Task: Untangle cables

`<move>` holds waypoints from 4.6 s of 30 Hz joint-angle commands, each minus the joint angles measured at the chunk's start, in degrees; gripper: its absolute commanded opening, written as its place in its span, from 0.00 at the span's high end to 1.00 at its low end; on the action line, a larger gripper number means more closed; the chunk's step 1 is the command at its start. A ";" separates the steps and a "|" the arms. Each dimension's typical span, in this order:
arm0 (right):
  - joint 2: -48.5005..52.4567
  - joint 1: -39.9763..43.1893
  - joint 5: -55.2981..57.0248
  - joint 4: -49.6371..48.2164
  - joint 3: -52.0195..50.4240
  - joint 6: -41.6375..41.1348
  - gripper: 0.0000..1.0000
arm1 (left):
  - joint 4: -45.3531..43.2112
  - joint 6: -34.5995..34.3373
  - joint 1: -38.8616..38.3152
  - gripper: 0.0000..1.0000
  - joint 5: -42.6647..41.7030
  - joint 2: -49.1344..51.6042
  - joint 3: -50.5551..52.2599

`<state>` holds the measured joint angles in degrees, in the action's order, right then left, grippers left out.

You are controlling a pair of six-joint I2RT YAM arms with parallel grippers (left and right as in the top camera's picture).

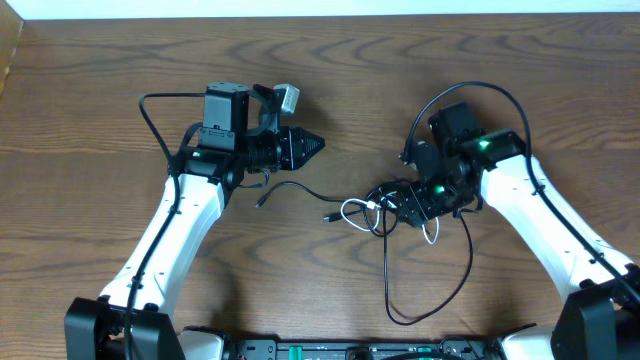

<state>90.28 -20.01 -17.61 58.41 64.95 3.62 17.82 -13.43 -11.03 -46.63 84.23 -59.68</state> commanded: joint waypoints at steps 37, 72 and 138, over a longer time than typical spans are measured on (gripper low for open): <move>2.27 5.77 -29.33 -25.77 14.43 -19.21 0.99 | 8.02 10.03 0.09 0.88 -2.49 -0.85 0.17; -5.22 6.95 -45.38 -18.51 16.04 -8.20 0.99 | -10.86 5.90 -3.80 0.78 -9.53 1.09 0.17; -2.60 -0.15 -15.17 -18.34 6.97 -2.43 0.58 | -43.93 -34.95 4.79 0.92 -17.62 -12.17 0.11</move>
<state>87.31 -19.75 -30.15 43.03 74.43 0.80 -25.43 -46.48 -6.22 -62.78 73.28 -59.05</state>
